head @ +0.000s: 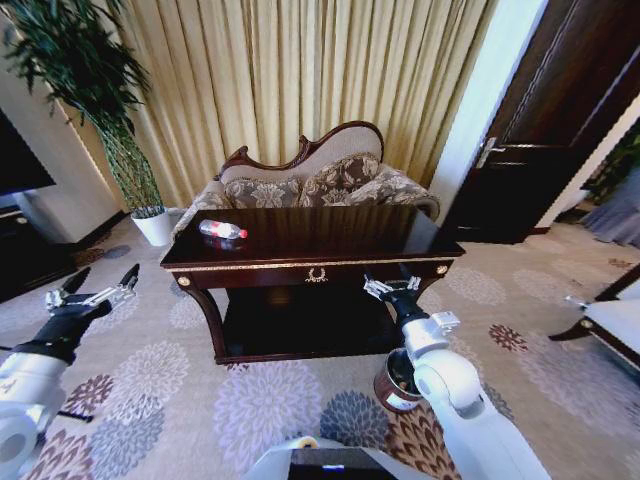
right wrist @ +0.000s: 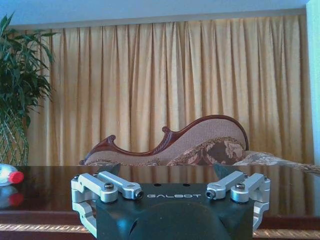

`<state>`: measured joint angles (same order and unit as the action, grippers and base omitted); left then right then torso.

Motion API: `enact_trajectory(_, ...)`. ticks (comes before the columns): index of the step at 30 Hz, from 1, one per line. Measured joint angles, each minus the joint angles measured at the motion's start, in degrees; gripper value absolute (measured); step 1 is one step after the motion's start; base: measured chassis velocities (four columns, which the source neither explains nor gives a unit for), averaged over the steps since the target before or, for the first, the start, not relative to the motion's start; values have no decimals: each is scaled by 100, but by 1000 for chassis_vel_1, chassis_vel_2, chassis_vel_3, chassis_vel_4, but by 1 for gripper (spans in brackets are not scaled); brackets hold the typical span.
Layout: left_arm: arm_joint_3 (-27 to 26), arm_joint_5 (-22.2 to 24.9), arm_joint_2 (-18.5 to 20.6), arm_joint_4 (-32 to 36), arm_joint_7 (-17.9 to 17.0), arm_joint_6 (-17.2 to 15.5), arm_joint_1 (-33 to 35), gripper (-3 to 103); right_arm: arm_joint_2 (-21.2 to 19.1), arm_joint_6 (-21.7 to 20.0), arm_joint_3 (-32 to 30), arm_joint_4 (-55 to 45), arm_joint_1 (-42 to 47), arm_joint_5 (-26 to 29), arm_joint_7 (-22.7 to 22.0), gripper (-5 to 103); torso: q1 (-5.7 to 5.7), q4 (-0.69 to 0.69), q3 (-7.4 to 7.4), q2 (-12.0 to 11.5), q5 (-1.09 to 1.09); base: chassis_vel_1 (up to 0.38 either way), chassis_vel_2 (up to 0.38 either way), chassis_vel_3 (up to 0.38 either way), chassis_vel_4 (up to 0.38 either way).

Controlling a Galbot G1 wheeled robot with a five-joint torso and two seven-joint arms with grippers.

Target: Move to the front of the table and place the trash on the table into the trash bin.

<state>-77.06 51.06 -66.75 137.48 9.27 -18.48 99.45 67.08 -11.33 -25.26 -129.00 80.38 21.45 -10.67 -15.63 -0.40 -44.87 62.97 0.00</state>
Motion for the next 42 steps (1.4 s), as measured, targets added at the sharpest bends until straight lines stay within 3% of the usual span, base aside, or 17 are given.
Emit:
enact_trajectory(13, 26, 0, 5, -15, 0, -2, -3, 100, 17, 7, 25, -12, 38, -109, 18, 100, -5, 0, -2, -3, 2, -259, 259, 262, -264)
enact_trajectory(18, 63, -1, 19, -47, 0, -2, -26, 100, 5, 191, 75, 72, 40, -173, 6, 100, -3, -1, -1, -2, 0, -183, 191, 178, -182)
enact_trajectory(25, 73, -2, 16, -82, -1, -2, -25, 100, -9, 62, 197, 90, 21, -236, -90, 100, -4, 0, -1, -2, 0, -49, 74, 61, -52)
enact_trajectory(32, 52, 112, 161, -43, -262, -192, -68, 100, -37, -30, 366, 143, -66, -234, -189, 100, 3, 1, 1, 2, 1, 0, 0, 0, 0)
enact_trajectory(35, 43, 411, 593, -33, -624, -629, -228, 100, -54, -42, 470, 205, -126, -219, -241, 100, -1, 1, -1, -1, 0, 0, 0, 0, 0)
enact_trajectory(38, 65, 461, 775, -97, -688, -686, -297, 100, -52, -42, 486, 213, -128, -219, -252, 100, -2, -1, -1, -1, 0, 0, 0, 0, 0)
enact_trajectory(40, 173, 545, 1277, -373, -881, -774, -509, 100, -47, -42, 501, 215, -113, -215, -276, 100, -2, -1, -1, -1, -1, 0, 0, 0, 0)
enact_trajectory(42, 231, 664, 1448, -450, -985, -841, -584, 100, -45, -40, 500, 215, -101, -215, -275, 100, -2, 0, -1, -1, -2, 0, 0, 0, 0)
